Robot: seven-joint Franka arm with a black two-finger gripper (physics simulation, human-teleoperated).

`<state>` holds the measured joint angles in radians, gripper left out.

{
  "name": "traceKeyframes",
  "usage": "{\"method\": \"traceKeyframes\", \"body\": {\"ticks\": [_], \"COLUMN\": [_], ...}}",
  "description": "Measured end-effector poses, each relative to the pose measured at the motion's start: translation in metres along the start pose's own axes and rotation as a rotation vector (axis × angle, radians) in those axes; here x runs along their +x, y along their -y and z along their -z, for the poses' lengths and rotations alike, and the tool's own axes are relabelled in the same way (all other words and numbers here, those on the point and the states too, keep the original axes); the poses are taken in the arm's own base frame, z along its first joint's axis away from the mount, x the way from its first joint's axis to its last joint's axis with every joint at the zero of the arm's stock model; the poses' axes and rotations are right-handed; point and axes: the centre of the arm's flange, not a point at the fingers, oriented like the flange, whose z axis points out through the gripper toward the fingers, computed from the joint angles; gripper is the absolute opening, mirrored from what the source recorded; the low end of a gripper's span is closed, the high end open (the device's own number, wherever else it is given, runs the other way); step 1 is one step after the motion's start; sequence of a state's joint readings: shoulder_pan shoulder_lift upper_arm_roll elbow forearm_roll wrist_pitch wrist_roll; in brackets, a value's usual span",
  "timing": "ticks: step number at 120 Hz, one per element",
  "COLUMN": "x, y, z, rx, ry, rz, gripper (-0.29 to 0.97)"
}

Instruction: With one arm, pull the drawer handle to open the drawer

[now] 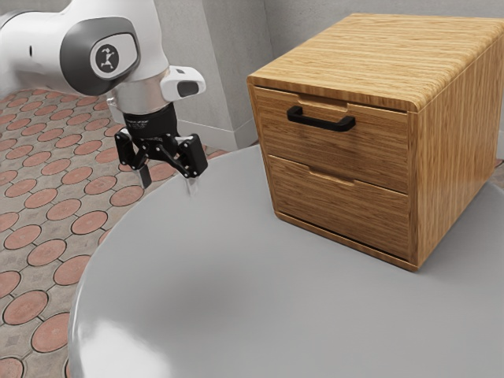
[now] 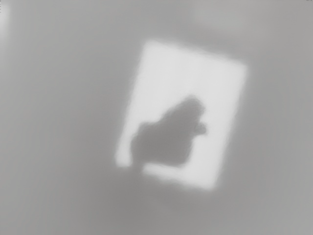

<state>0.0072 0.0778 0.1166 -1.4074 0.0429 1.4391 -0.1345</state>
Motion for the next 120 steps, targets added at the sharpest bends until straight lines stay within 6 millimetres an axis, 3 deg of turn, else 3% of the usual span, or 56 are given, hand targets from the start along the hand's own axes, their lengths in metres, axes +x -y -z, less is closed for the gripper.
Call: {"method": "traceKeyframes", "body": {"ticks": [22,26,34,43,49,61,71,83,93,106,120], "x": [-0.001,-0.007,-0.038,-0.053,-0.054,-0.039,-0.046,-0.056,-0.055,-0.06,-0.055], "y": [0.001,0.004,0.012,0.008,-0.013,-0.084,-0.137,-0.17,-0.168,-0.144,-0.124], "z": [0.002,0.016,0.073,0.093,0.095,0.071,0.065,0.066,0.069,0.085,0.085], "rx": [-0.006,-0.011,-0.019,-0.022,-0.03,-0.049,-0.099,-0.151,-0.179,-0.197,-0.202], "ry": [-0.002,-0.025,-0.129,-0.165,-0.178,-0.173,-0.17,-0.164,-0.167,-0.188,-0.179], "rz": [0.008,0.013,0.044,0.141,0.192,0.25,0.304,0.405,0.525,0.69,0.84], "gripper": [0.68,0.68,0.68,0.68,0.68,0.68,0.68,0.68,0.68,0.68,0.68]}}
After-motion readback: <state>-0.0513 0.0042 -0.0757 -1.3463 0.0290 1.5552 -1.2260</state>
